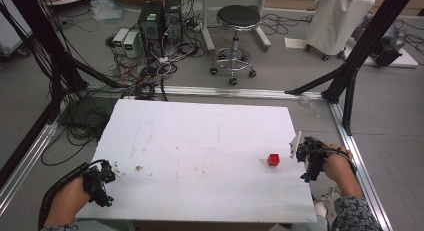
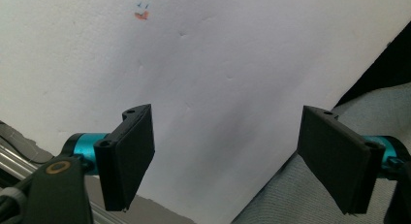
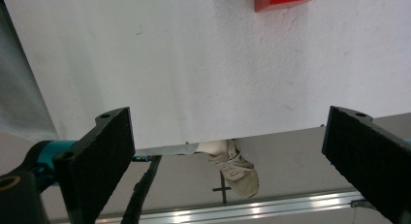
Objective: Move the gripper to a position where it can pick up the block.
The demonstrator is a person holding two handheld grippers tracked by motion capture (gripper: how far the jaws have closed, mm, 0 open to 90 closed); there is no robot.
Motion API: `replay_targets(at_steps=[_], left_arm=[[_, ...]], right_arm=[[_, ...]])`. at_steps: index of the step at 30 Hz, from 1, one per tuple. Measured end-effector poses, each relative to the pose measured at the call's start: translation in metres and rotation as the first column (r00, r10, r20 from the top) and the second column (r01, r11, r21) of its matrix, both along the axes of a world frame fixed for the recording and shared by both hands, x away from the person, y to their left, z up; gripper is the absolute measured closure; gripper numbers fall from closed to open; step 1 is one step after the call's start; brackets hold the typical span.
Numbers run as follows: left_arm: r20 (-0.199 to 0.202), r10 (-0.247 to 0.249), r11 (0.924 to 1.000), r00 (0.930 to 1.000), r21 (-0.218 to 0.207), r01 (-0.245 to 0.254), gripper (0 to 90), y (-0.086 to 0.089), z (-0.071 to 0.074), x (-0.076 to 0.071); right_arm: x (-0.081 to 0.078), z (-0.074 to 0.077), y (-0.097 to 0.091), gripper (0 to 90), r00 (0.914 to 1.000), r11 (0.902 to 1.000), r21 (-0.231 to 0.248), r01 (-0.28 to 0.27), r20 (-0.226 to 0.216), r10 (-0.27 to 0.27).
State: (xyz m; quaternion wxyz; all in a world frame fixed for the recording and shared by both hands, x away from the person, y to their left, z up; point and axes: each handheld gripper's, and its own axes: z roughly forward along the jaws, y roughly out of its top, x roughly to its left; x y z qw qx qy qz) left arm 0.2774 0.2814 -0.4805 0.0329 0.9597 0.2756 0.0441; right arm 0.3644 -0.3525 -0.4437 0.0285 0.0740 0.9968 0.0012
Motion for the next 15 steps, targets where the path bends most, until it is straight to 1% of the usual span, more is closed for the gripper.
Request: replay_targets(at_steps=[2,6,8,9,11,12,13,15], left_arm=[[-0.006,0.0,1.0,1.0,-0.001,0.0,21.4,-0.001,0.0,0.0],[-0.002,-0.003,1.0,1.0,-0.004,0.003,21.4,-0.002,0.0,0.0],[-0.002,-0.006,1.0,1.0,-0.004,0.006,21.4,-0.002,0.001,0.0],[-0.003,-0.005,1.0,1.0,-0.003,0.005,21.4,-0.002,0.001,0.0],[-0.004,-0.006,1.0,1.0,-0.004,0.006,21.4,-0.002,0.001,0.0],[-0.004,-0.005,1.0,1.0,-0.004,0.005,21.4,-0.002,0.001,0.0],[-0.006,-0.003,1.0,1.0,-0.004,0.003,21.4,-0.001,0.0,0.001],[-0.005,-0.002,1.0,1.0,-0.003,0.002,21.4,-0.001,0.0,0.001]], right_arm=[[0.003,0.002,0.002,4.0,0.9999,0.9999,-0.006,-0.014,0.007,0.014],[0.01,0.006,0.006,4.0,0.9994,0.9996,-0.01,-0.025,0.024,0.025],[0.012,0.007,0.007,4.0,0.9994,0.9996,-0.01,-0.025,0.025,0.025],[0.015,0.008,0.008,4.0,0.9993,0.9996,-0.013,-0.026,0.026,0.027],[0.017,0.008,0.009,4.0,0.9995,0.9996,-0.013,-0.027,0.019,0.027],[0.021,0.008,0.012,4.0,0.9989,0.999,-0.022,-0.038,0.026,0.039],[0.023,0.008,0.012,4.0,0.9986,0.9986,-0.024,-0.047,0.023,0.048],[0.026,0.008,0.015,4.0,0.9986,0.9987,-0.021,-0.047,0.025,0.048]])
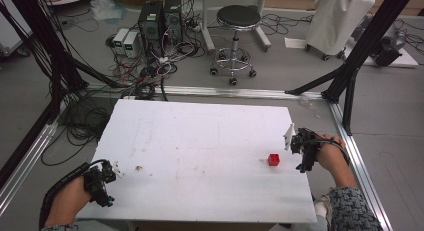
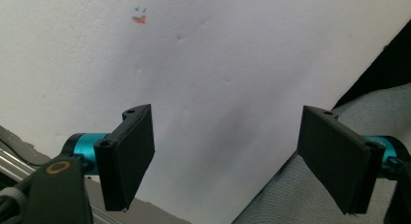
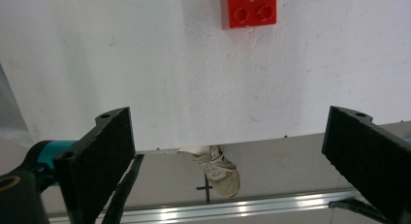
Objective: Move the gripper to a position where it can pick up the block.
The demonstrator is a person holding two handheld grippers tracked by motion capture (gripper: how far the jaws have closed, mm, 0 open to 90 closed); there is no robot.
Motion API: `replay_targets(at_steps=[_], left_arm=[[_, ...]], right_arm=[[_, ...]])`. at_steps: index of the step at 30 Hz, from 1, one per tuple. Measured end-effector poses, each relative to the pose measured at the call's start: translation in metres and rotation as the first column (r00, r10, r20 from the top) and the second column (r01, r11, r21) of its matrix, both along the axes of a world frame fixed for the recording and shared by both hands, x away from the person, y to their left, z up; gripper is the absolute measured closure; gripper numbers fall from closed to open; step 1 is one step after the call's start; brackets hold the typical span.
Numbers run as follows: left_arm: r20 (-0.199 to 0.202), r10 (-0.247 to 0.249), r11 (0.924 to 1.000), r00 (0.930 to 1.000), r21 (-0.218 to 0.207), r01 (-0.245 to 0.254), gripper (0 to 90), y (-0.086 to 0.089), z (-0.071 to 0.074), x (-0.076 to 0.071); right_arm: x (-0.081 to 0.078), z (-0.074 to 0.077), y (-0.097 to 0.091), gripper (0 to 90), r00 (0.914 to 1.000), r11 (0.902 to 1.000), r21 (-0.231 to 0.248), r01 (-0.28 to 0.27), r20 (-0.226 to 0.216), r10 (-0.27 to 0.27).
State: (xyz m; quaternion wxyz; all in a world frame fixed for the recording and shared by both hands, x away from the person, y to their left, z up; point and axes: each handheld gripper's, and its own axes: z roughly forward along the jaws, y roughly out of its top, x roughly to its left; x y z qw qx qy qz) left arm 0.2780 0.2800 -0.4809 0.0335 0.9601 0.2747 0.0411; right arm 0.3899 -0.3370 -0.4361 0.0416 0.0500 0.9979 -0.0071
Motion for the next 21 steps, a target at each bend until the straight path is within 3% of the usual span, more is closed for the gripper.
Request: replay_targets(at_steps=[14,21], left_arm=[[-0.007,-0.014,0.9999,0.9999,0.007,0.014,21.4,-0.003,-0.002,0.0],[-0.005,-0.017,0.9998,0.9998,0.008,0.017,21.4,-0.005,-0.002,0.0]], right_arm=[[0.021,-0.014,0.02,4.0,0.9976,0.9978,-0.007,-0.065,-0.023,0.065],[0.03,-0.031,0.033,4.0,0.9945,0.996,0.001,-0.089,-0.056,0.089]])
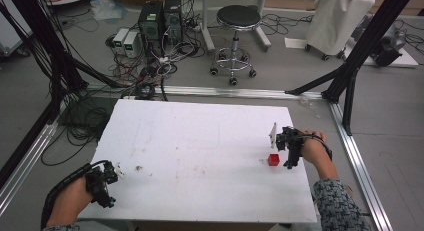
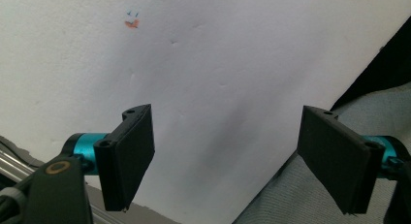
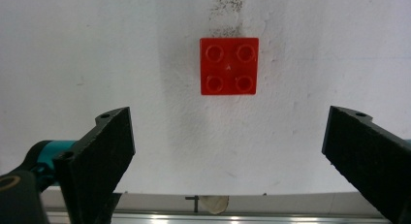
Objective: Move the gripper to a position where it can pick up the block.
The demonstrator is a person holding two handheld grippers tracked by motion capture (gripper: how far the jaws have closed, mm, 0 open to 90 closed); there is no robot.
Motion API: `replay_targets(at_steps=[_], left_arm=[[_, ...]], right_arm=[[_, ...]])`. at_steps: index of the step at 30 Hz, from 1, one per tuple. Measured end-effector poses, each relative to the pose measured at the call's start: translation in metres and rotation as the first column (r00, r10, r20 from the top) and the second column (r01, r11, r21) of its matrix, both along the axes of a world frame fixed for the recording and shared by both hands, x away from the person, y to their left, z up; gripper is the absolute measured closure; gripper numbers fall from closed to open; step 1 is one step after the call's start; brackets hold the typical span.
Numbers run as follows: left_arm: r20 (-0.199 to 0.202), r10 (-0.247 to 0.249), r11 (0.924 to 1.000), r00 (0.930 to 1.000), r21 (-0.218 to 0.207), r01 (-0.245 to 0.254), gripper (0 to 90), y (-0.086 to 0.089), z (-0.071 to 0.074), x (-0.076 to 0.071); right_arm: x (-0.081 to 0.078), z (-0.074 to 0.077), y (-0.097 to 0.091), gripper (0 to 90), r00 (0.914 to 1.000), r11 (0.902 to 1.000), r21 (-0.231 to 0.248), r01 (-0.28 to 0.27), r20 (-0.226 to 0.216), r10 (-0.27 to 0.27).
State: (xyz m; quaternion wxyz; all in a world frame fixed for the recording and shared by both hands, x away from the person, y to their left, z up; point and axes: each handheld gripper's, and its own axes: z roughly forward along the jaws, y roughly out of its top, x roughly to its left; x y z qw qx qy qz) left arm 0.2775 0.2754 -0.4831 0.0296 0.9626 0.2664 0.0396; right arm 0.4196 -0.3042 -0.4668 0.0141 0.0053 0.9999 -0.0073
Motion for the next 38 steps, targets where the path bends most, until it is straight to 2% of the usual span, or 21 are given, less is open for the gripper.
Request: replay_targets(at_steps=[4,22,32,38], left_arm=[[-0.004,-0.001,1.0,1.0,0.001,0.001,21.4,-0.001,-0.001,0.0],[-0.009,-0.006,1.0,0.9999,0.005,0.006,21.4,-0.002,-0.002,0.0],[-0.006,-0.006,1.0,1.0,0.004,0.006,21.4,-0.003,-0.002,0.0],[-0.004,-0.007,1.0,1.0,0.004,0.007,21.4,-0.003,-0.002,0.0]], right_arm=[[0.003,-0.01,0.004,4.0,0.9999,1.0,-0.002,-0.004,-0.016,0.004],[0.008,-0.045,0.015,4.0,0.9994,0.9999,0.012,-0.002,-0.035,0.003],[0.009,-0.05,0.017,4.0,0.9992,0.9999,0.01,-0.008,-0.039,0.009],[0.008,-0.051,0.017,4.0,0.9991,0.9999,0.008,0.008,-0.043,-0.007]])
